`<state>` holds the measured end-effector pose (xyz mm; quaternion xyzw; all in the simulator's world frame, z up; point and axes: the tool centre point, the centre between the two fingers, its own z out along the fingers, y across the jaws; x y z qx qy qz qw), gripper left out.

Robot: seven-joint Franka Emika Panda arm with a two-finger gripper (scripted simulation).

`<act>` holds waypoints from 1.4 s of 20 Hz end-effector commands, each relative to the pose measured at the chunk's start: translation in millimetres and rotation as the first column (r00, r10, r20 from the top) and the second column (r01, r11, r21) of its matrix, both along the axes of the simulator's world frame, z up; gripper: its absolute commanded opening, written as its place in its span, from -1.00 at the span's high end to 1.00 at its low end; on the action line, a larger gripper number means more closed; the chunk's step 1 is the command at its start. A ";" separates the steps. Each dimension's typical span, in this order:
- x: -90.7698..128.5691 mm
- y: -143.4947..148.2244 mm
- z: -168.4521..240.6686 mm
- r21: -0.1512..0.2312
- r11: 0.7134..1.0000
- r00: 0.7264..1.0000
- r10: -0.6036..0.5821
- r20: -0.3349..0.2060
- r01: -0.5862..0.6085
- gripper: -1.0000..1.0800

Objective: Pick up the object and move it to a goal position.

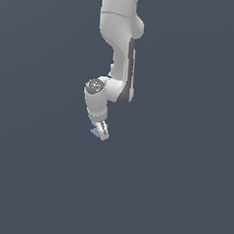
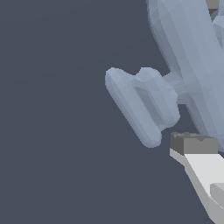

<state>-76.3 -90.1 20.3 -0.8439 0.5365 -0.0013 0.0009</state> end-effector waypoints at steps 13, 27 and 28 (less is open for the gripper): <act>-9.3 93.8 59.4 0.001 1.000 1.000 0.001 -0.001 -0.001 1.00; -16.4 199.4 127.9 -0.001 1.000 1.000 0.001 -0.002 -0.001 1.00; -16.5 203.6 130.6 -0.001 1.000 1.000 0.001 -0.002 -0.001 1.00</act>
